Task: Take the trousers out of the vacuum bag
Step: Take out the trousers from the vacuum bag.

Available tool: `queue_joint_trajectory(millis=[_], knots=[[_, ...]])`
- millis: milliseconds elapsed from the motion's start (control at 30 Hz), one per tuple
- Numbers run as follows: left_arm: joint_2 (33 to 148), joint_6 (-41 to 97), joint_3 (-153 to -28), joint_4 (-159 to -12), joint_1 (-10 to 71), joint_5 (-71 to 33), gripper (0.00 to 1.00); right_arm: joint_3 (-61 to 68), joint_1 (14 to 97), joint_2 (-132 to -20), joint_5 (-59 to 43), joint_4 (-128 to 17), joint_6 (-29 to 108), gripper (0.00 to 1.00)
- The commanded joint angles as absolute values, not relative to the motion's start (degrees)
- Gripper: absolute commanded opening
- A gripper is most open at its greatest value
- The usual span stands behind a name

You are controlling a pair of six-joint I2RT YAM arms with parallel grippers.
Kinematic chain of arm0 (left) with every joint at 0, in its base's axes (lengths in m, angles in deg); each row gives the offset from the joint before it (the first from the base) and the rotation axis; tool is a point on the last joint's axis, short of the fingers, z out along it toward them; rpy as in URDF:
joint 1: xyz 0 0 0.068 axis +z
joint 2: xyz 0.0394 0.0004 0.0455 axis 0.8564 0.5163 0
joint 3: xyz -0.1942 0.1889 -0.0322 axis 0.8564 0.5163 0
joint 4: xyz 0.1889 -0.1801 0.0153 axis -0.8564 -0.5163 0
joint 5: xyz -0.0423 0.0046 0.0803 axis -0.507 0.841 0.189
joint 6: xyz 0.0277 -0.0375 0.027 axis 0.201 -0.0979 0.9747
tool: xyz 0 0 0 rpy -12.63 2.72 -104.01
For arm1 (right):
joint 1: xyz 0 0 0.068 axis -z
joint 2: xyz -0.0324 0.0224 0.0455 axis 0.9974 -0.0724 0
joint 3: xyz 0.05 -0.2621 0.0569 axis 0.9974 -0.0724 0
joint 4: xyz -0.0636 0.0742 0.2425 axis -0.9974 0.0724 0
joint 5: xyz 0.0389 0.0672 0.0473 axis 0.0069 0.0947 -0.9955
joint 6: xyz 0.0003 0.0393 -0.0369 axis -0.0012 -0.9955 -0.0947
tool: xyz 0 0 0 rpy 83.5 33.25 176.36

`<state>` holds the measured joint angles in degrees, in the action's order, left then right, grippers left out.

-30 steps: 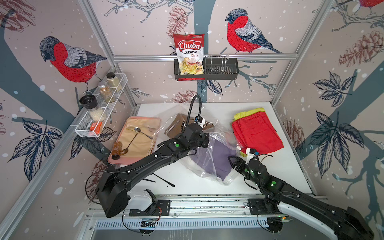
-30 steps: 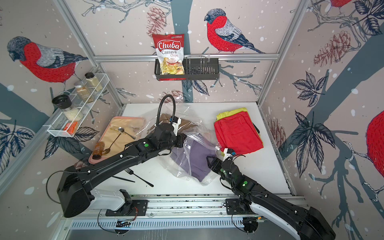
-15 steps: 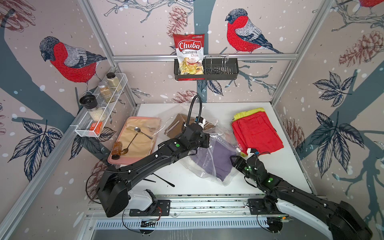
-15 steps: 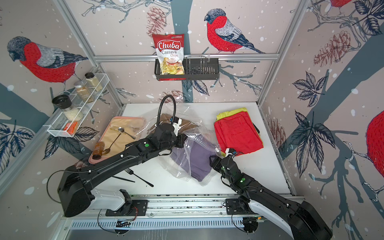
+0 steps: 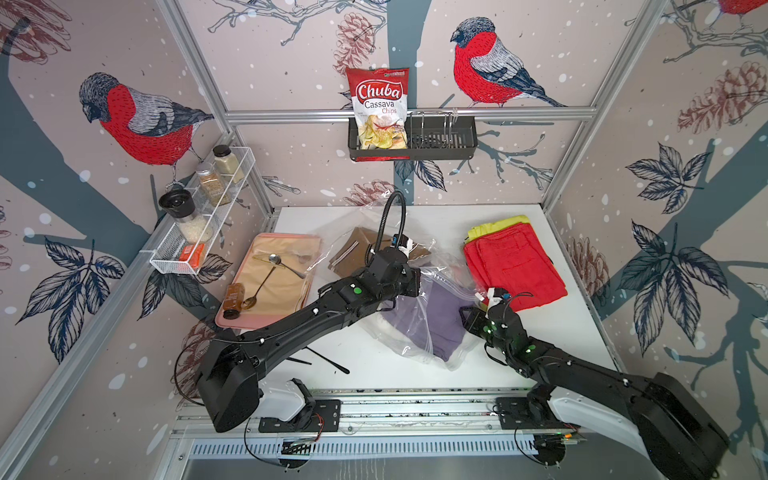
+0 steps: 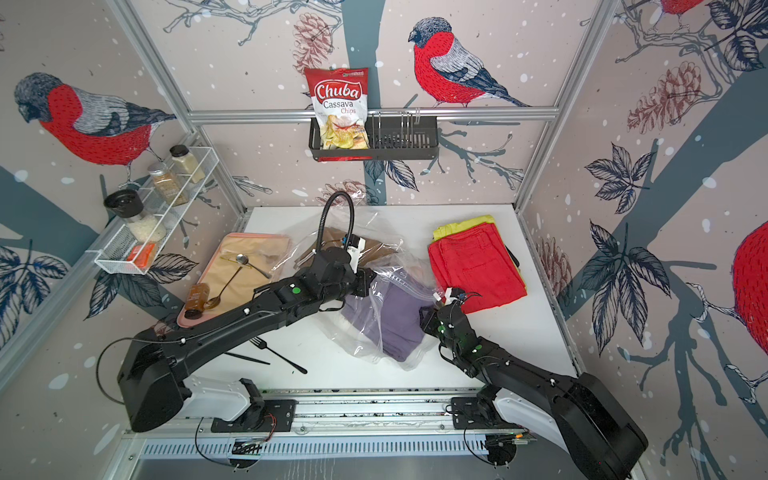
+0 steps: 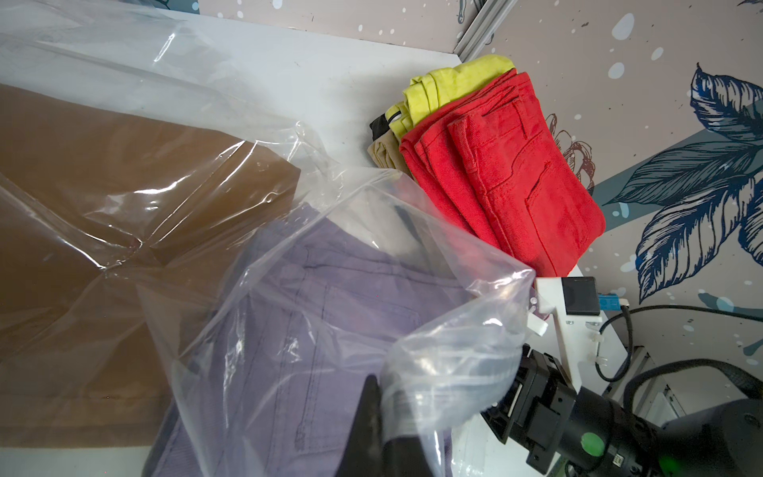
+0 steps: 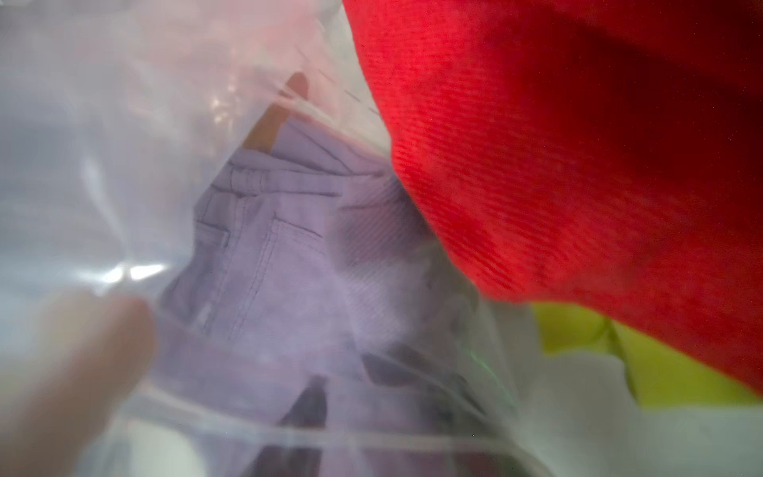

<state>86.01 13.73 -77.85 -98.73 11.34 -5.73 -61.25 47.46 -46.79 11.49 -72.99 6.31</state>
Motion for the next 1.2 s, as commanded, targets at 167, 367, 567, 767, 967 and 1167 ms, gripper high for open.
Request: queue_joint_trajectory(millis=[167, 367, 567, 767, 967, 1167], knots=[[86.38, 13.73, -78.07, -96.95, 11.10, -5.99, 0.00, -59.55, 49.72, -53.58, 11.93, -77.35, 7.84, 0.50], [86.82, 13.90, -78.43, -97.45, 11.10, -5.98, 0.00, -58.84, 50.25, -57.39, 8.50, -83.02, 9.96, 0.51], [87.17, 13.99, -78.72, -97.65, 11.10, -5.90, 0.00, -57.59, 50.21, -59.09, 7.14, -84.95, 11.96, 0.28], [87.41, 14.02, -78.77, -97.99, 11.10, -5.59, 0.00, -57.50, 50.20, -57.90, 7.57, -82.70, 11.96, 0.09], [88.17, 13.83, -78.72, -97.84, 11.10, -5.23, 0.00, -58.61, 49.57, -48.13, 8.04, -75.49, 12.49, 0.01], [89.60, 13.80, -78.94, -97.07, 11.10, -5.55, 0.00, -60.32, 49.38, -35.62, 5.77, -65.96, 13.00, 0.00]])
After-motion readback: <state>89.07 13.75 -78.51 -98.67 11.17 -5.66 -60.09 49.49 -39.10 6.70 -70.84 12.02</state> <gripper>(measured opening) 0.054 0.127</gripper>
